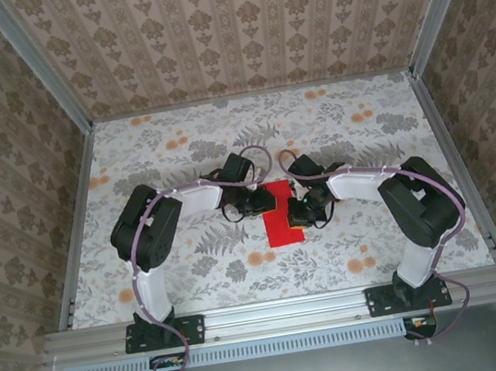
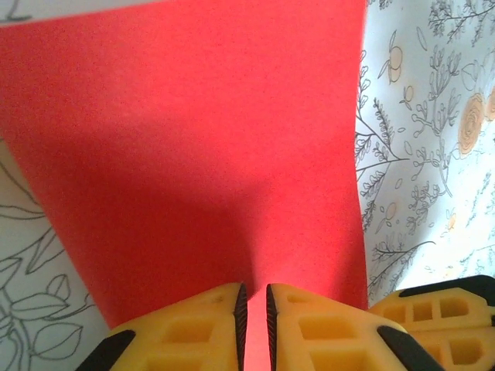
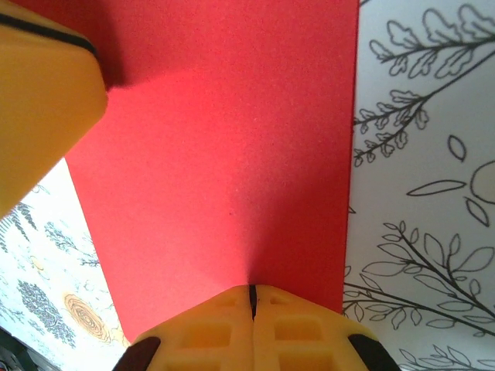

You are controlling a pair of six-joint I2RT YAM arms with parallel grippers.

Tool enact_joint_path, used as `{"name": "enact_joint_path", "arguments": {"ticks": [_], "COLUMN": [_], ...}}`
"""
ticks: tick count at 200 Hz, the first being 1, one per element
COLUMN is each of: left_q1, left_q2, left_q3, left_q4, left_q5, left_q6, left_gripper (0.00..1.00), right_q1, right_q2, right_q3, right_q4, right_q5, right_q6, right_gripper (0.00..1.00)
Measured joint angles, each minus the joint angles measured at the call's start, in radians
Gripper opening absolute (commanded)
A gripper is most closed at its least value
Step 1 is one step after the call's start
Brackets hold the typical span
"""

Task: Fold a paper plane with a square sheet of paper (fold left side to right side)
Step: First fold the square sheet of paper in half at the center of the table.

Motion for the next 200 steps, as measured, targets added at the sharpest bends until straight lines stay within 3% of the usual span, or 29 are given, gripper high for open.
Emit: {"name": "enact_joint_path", "arguments": {"ticks": [103,200], "left_q1": [0.045,0.13], "left_q2": [0.002,0.122], "left_q3": [0.006,0.188], "left_q4": [0.011,-0.027], "left_q5": [-0.032,-0.048], "left_q6": [0.016,0.08], "left_gripper": [0.14,0.14], "right_q1": [0.0,0.0], "right_q2": [0.006,0.006], "right_q3": [0.006,0.005], "right_q4": [-0.01,-0.016], "right_q5": [0.0,0.0], "right_q6": [-0.027,-0.033], "right_gripper": [0.04,0.04]}}
